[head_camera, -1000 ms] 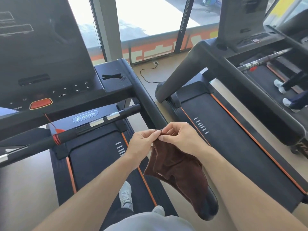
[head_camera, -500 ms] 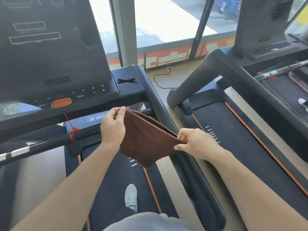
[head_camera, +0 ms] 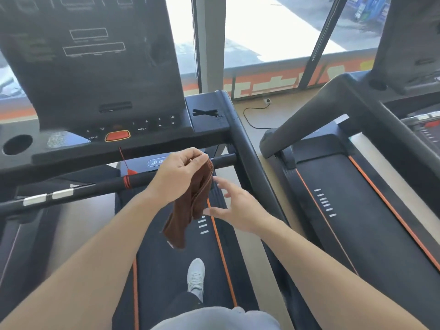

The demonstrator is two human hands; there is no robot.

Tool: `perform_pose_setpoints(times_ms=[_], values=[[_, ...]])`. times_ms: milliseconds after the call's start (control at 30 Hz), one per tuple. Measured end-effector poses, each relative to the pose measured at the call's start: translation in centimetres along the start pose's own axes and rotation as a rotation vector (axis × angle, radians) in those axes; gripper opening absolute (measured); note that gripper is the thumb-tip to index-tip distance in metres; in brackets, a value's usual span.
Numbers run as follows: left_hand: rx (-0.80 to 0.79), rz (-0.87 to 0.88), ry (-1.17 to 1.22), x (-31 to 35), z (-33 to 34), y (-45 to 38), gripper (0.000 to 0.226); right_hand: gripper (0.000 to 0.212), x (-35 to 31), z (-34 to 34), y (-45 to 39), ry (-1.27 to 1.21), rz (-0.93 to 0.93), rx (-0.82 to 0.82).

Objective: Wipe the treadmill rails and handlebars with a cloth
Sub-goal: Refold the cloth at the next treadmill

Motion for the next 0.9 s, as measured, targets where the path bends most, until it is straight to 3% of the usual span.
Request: perform_pose_setpoints(times_ms=[200,367,567,767,900], values=[[0.054,-0.03,0.081,-1.0,-0.6,1.1,0.022,0.032,2.4,3.2,-0.1,-0.027,0.091,-0.064],[0.143,-0.101,0.096,-3.1,-1.7,2.6,0.024,0.019,5.2,0.2,1.3,-0.017,0.154,0.242],[0.237,-0.196,0.086,-7.5,-3.4,3.4,0.024,0.036,4.6,-1.5,-0.8,0.085,0.123,0.274],[0.336,-0.271,0.118,-10.9,-4.6,1.0,0.026,0.039,0.1,-5.5,-3.5,0.281,0.001,0.515],[0.306,-0.294,0.142,-13.6,-5.4,-1.9,0.026,0.044,-3.1,-8.4,-6.5,0.344,-0.006,0.631]])
Point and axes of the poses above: each hand's wrist, its own y-axis away from the middle knuckle, its own z-axis out of the palm, x = y × z, the point moved 8 cm from there along -y, towards the middle knuckle, and after that the axes turned 12 degrees about z, right-handed, at the moved point
